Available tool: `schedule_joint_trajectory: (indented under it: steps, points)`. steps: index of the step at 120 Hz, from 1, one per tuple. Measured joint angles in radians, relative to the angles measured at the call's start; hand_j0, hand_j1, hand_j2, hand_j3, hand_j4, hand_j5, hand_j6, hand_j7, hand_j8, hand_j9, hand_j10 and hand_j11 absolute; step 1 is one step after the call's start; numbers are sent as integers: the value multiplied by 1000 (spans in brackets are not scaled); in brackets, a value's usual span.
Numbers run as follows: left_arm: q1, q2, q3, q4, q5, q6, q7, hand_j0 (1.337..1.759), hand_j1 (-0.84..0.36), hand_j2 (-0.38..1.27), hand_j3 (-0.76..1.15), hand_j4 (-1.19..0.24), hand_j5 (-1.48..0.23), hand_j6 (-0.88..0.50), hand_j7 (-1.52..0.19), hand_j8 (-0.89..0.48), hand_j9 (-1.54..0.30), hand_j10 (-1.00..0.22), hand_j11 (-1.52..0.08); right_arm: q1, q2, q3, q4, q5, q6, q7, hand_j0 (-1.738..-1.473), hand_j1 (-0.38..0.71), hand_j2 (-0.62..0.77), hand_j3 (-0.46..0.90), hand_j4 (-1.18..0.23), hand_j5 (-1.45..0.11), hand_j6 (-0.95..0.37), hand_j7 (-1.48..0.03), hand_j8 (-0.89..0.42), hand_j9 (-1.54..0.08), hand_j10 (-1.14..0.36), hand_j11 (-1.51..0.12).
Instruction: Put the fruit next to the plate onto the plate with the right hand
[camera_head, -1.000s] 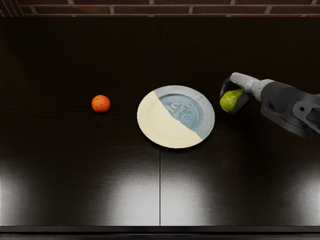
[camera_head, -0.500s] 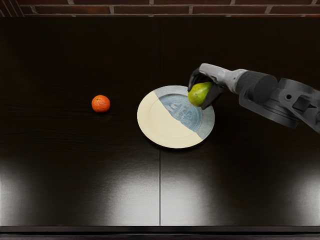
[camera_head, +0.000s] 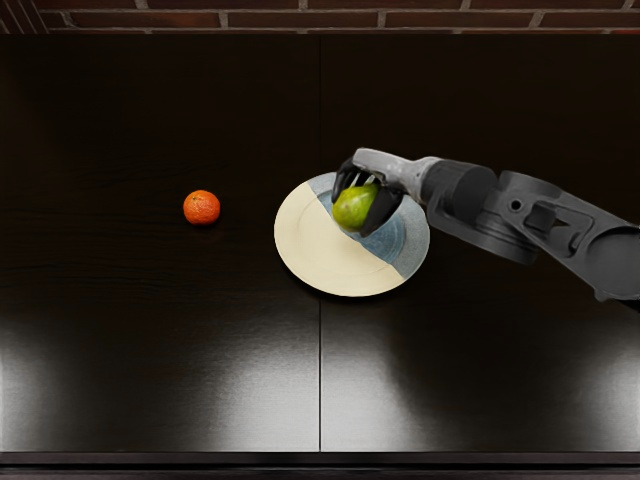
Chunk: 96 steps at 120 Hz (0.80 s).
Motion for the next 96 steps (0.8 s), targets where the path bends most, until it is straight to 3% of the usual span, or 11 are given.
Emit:
schedule_joint_trajectory:
  steps: [8, 24, 42, 57, 96]
  points:
    - [0, 0, 0, 0, 0, 0, 0, 1658, 326, 4, 0, -19, -25, -19, -25, -19, -25, -19, -25, -2, 5, -2, -5, -1, -1, 0, -1654, 156, 58, -1, -639, -894, -393, -848, -296, -903, -510, -926]
    - [0, 0, 0, 0, 0, 0, 0, 1658, 326, 4, 0, -19, -25, -19, -25, -19, -25, -19, -25, -9, 25, -1, -13, 1, -13, -1, -1656, -68, 28, 0, -349, -485, -220, -462, -170, -490, -281, -502]
    - [0, 0, 0, 0, 0, 0, 0, 1658, 326, 4, 0, -19, -25, -19, -25, -19, -25, -19, -25, -12, 5, 10, -12, 50, -13, -1, -1657, -215, 14, 0, -168, -233, -107, -221, -83, -235, -135, -241]
    - [0, 0, 0, 0, 0, 0, 0, 1658, 326, 4, 0, -19, -25, -19, -25, -19, -25, -19, -25, -12, -53, 56, 0, 151, 30, -1, -1657, -277, 8, 0, -92, -126, -59, -120, -46, -128, -74, -131]
    - [0, 0, 0, 1, 0, 0, 0, 1658, 326, 4, 0, -19, -25, -19, -25, -19, -25, -19, -25, -18, -253, 270, 16, 552, 418, -1, -1658, -335, 2, 0, -20, -26, -14, -24, -10, -26, -16, -27]
